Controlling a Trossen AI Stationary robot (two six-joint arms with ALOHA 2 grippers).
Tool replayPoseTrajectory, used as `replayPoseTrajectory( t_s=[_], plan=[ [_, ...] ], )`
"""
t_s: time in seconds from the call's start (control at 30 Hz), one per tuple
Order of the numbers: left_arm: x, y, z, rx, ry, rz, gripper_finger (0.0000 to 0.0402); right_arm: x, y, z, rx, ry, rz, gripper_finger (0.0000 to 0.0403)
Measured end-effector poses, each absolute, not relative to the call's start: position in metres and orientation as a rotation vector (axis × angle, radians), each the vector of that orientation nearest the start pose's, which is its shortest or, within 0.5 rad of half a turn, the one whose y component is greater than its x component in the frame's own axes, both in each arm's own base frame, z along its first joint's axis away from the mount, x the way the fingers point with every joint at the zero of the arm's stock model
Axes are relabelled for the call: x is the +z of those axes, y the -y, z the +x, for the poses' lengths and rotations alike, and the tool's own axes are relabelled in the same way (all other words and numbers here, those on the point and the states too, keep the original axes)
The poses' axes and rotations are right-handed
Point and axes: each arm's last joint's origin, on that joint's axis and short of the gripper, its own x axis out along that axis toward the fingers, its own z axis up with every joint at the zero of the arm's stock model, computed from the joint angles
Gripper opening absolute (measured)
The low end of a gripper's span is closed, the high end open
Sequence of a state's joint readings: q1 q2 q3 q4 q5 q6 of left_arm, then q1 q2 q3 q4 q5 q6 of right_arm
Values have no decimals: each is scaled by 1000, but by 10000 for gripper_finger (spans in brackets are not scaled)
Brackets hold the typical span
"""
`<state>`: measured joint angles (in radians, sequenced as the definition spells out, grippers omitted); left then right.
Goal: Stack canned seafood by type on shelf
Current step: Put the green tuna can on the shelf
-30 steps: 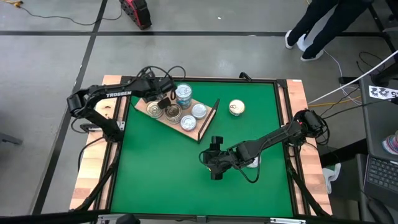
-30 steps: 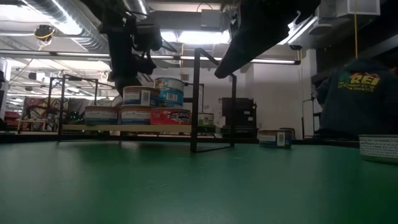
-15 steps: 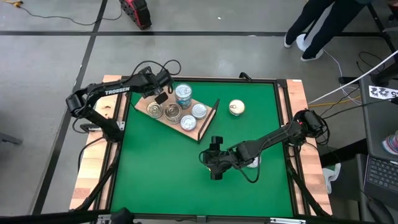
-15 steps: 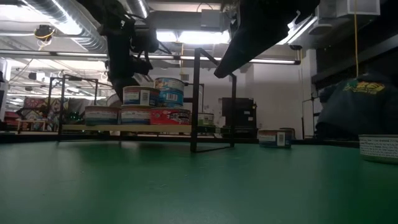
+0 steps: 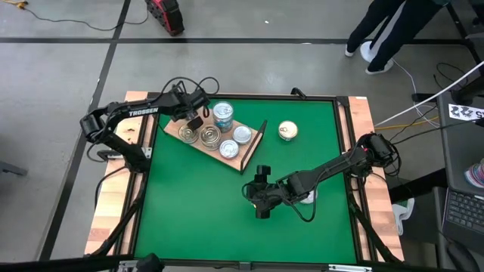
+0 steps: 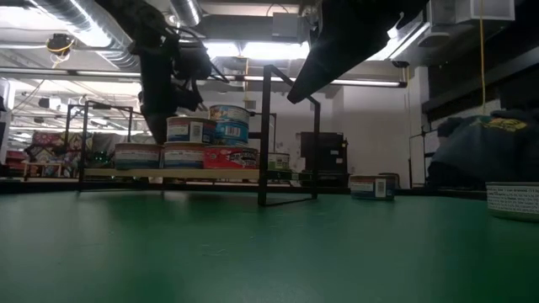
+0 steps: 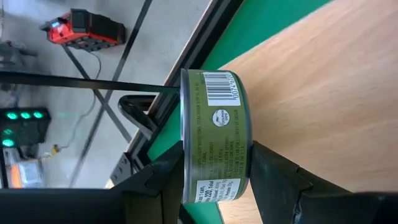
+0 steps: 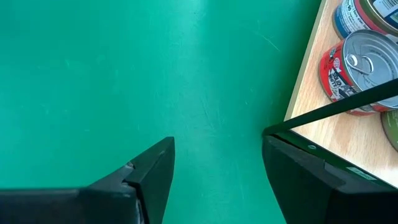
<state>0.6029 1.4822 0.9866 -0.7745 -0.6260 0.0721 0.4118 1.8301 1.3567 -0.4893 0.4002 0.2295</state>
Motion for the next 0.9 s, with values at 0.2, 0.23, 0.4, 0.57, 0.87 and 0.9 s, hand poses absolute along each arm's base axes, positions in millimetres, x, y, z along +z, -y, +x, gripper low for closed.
replayPoseTrajectory(
  t_s=[0.2, 0.23, 0.4, 0.57, 0.87, 0.9],
  plan=[
    [212, -164, 209, 973, -1398, 64, 155, 223, -145, 359, -90, -875, -166, 241],
    [211, -164, 209, 969, -1397, 60, 156, 223, -145, 359, -90, -875, -165, 241],
    [211, -164, 209, 971, -1394, 56, 175, 223, -145, 359, -90, -874, -165, 241],
    [211, -164, 209, 988, -1382, 37, 210, 223, -145, 359, -90, -874, -165, 241],
    [211, -155, 216, 927, -1371, 42, 234, 223, -145, 359, -90, -874, -165, 241],
    [211, -154, 217, 922, -1370, 46, 233, 223, -145, 359, -90, -874, -165, 241]
  ],
)
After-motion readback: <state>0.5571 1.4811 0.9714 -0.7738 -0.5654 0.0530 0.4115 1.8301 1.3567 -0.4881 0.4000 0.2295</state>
